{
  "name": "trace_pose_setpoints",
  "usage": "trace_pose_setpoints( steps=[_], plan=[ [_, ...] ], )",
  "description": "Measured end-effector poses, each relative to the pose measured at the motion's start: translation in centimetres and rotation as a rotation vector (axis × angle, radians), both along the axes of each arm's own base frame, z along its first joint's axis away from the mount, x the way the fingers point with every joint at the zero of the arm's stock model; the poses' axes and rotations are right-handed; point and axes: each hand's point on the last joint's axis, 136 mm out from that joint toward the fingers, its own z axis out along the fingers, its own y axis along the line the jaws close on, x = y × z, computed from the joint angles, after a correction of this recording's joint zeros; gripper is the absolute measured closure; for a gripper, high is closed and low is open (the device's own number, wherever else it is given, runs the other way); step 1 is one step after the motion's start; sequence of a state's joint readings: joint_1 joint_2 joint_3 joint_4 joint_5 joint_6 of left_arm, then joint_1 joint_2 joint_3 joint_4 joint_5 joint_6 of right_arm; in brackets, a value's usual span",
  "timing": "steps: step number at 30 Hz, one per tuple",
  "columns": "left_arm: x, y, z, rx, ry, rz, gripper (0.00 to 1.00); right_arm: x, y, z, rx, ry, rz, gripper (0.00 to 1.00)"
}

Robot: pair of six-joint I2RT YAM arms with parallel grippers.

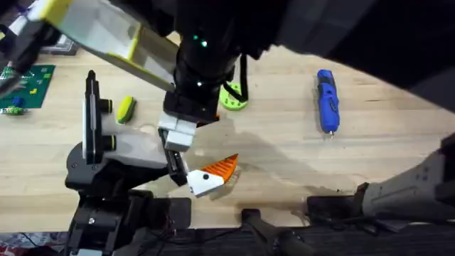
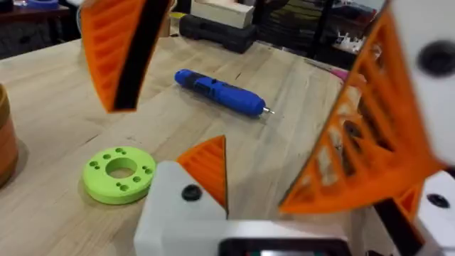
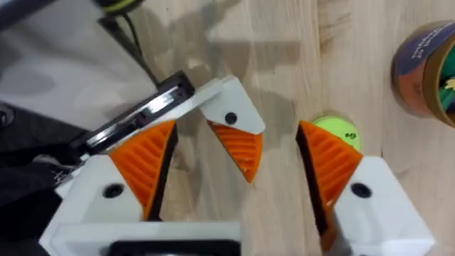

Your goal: Pick up the gripper from the table and insert it into the empty holder that is missing its gripper. Then pick up a screw, insert it into the mounting hole, and use the screwdriver to tighten it. Finally, clean up the table by picking up the vegetable and placing it into the bucket.

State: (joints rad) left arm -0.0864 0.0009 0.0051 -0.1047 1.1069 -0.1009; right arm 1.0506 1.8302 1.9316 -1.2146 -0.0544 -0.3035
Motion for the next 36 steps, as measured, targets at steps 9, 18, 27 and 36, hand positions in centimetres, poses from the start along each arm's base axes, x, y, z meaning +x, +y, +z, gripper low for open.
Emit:
trace_pose_setpoints(
  steps=[9, 18, 27, 36],
  plan=[
    [0.0, 0.0, 0.0, 0.001, -0.002, 0.0, 0.014, -0.9, -1.2, 3.4, 0.071, -0.033, 0.004, 0.006],
    [0.0, 0.0, 0.0, 0.001, -0.004, 0.0, 0.022, 1.2, -5.2, 5.9, 0.104, -0.029, -0.137, 0.006],
    [0.0, 0.0, 0.0, 0.004, -0.01, 0.0, 0.937, 2.6, -6.6, 5.9, 0.116, 0.01, -0.237, 0.006],
    [0.0, 0.0, 0.0, 0.005, -0.013, 0.0, 0.989, 2.2, -6.8, 5.7, 0.104, 0.034, -0.236, 0.006]
  ],
)
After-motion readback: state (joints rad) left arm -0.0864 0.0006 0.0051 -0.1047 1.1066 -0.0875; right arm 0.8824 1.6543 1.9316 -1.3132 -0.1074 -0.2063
